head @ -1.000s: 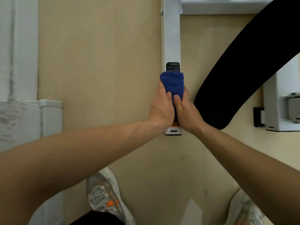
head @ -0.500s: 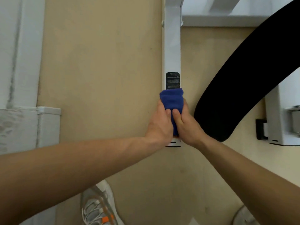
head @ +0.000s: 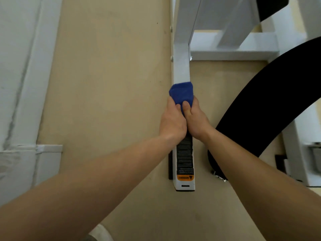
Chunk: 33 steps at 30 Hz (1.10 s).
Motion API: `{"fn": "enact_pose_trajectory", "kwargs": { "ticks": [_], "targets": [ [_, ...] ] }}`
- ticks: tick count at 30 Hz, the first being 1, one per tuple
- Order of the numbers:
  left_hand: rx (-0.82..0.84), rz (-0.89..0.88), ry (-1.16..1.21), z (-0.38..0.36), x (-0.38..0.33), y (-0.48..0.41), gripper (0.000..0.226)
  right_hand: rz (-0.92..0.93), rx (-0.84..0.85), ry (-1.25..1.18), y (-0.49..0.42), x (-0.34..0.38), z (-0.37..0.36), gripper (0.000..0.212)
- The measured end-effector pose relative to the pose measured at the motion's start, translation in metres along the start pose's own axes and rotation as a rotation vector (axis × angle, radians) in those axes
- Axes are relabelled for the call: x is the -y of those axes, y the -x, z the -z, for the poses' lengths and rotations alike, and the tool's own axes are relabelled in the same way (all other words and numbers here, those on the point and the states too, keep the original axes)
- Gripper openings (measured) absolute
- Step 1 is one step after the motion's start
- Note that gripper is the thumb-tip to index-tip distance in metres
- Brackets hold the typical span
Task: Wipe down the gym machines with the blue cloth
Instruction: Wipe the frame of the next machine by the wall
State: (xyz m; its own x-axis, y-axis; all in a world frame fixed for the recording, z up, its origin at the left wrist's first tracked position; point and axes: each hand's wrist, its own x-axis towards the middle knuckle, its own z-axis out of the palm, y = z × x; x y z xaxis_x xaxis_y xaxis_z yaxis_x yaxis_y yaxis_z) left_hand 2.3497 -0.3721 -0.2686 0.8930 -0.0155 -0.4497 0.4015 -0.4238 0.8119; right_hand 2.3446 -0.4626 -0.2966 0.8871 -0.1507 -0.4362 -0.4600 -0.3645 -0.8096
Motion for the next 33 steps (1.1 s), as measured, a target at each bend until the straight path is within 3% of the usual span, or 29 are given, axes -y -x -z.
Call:
{"fn": "enact_pose_trajectory", "kwargs": {
  "ticks": [5,11,18,24,30,33],
  "targets": [
    [0.021,0.027,-0.014,0.001,0.003,-0.004,0.029,0.011,0.075,0.005,0.008,-0.002,0.006,0.04],
    [0.016,-0.077,-0.176,0.012,-0.042,-0.093,0.032,0.045,-0.042,0.087,-0.081,0.042,0.016,0.029],
    [-0.01,-0.108,-0.248,0.014,-0.068,-0.153,0.029,-0.01,-0.072,0.197,-0.128,0.066,0.022,0.048],
    [0.032,-0.221,-0.299,0.016,-0.048,-0.15,0.033,0.148,-0.105,0.177,-0.122,0.051,0.026,0.027],
    [-0.07,-0.2,-0.33,0.021,-0.074,-0.177,0.039,0.021,-0.186,0.339,-0.16,0.083,0.032,0.039],
    [-0.051,-0.169,-0.323,0.018,-0.071,-0.168,0.034,0.001,-0.158,0.269,-0.152,0.076,0.029,0.039]
  ]
}}
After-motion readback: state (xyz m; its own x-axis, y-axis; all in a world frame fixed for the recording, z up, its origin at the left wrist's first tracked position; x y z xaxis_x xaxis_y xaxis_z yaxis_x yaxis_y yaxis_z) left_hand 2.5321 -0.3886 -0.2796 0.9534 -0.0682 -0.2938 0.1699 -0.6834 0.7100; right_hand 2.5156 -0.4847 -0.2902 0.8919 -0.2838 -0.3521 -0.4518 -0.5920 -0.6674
